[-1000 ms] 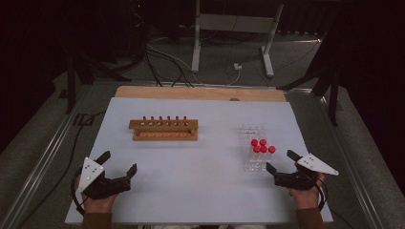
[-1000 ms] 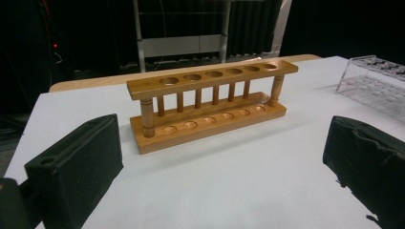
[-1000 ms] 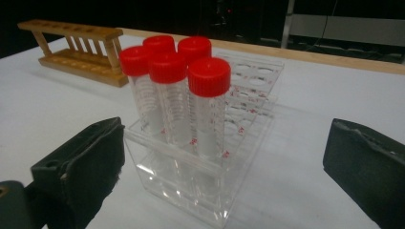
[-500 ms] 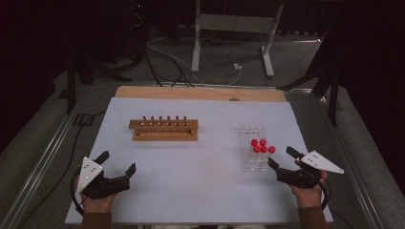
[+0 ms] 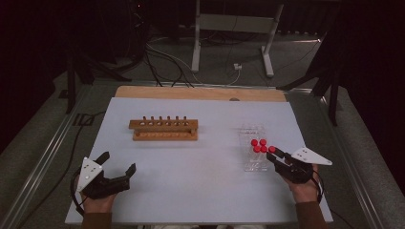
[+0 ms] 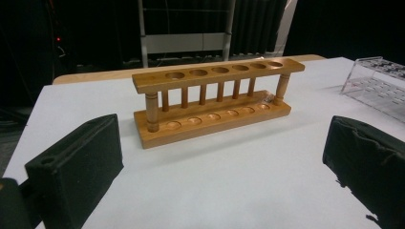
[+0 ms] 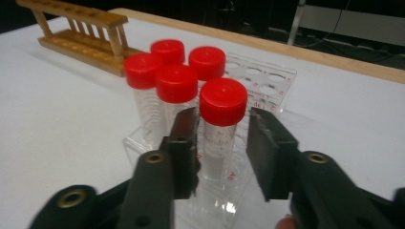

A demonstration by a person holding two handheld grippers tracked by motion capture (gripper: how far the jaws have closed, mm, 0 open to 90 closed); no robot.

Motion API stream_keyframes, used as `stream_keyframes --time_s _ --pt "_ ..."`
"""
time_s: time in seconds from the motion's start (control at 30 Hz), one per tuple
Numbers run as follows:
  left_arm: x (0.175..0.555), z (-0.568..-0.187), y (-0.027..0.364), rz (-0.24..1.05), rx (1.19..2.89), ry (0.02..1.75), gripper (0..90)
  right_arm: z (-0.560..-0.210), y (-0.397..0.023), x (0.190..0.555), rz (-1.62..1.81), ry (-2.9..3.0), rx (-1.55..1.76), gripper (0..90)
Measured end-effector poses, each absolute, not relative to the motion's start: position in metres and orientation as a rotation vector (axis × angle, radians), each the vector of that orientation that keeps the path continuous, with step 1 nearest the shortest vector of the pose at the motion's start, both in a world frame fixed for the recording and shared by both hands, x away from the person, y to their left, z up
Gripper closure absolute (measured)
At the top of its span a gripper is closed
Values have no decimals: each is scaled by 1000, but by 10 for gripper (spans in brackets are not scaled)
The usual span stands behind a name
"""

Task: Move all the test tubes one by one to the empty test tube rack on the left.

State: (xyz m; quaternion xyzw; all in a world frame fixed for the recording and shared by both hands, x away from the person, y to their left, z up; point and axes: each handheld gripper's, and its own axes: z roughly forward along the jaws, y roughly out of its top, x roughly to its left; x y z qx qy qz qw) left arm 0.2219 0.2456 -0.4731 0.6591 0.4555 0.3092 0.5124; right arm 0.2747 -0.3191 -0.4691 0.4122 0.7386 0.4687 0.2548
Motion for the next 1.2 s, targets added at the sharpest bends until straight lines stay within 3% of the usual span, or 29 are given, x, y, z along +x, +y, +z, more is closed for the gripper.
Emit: stream_keyframes --time_s 0.2,1.2 --pt "222 -473 244 741 1593 1092 8 -472 -316 280 1282 2029 1115 737" --pt "224 -474 243 730 1600 1090 12 -428 -318 276 1302 1976 1101 743"
